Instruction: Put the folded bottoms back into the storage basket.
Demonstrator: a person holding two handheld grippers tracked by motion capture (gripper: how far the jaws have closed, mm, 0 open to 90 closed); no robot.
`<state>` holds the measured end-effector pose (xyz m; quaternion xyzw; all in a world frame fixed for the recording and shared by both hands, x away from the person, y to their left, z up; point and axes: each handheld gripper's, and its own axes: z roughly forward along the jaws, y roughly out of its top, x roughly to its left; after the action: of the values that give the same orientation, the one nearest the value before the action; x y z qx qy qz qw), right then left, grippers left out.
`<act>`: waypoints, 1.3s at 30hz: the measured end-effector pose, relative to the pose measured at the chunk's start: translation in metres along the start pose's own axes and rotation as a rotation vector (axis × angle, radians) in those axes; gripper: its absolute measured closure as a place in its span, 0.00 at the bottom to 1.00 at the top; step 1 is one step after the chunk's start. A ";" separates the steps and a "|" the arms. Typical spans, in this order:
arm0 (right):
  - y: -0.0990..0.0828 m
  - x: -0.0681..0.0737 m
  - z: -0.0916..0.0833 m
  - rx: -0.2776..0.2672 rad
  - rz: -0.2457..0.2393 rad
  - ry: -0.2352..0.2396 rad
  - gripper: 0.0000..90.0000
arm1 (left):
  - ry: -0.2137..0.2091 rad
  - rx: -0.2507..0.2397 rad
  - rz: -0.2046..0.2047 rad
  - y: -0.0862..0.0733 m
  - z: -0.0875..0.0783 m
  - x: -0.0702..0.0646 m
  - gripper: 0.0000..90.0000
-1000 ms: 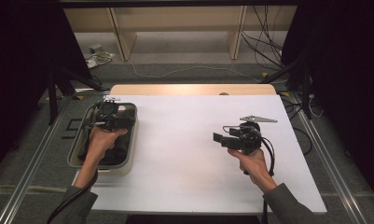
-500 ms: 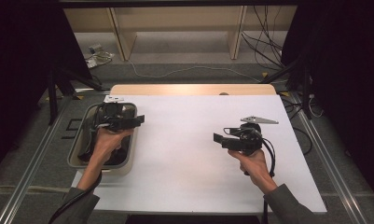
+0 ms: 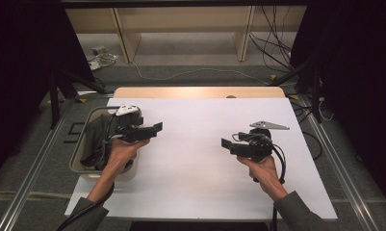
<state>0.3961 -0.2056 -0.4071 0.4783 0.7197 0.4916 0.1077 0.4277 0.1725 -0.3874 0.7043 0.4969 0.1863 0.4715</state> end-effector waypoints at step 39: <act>-0.030 0.004 -0.041 -0.141 -0.158 0.056 0.14 | -0.223 -0.119 0.121 -0.059 -0.023 -0.038 0.18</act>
<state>0.3508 -0.2287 -0.4095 0.3973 0.7215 0.5442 0.1594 0.3635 0.1541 -0.4181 0.7201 0.3861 0.1644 0.5526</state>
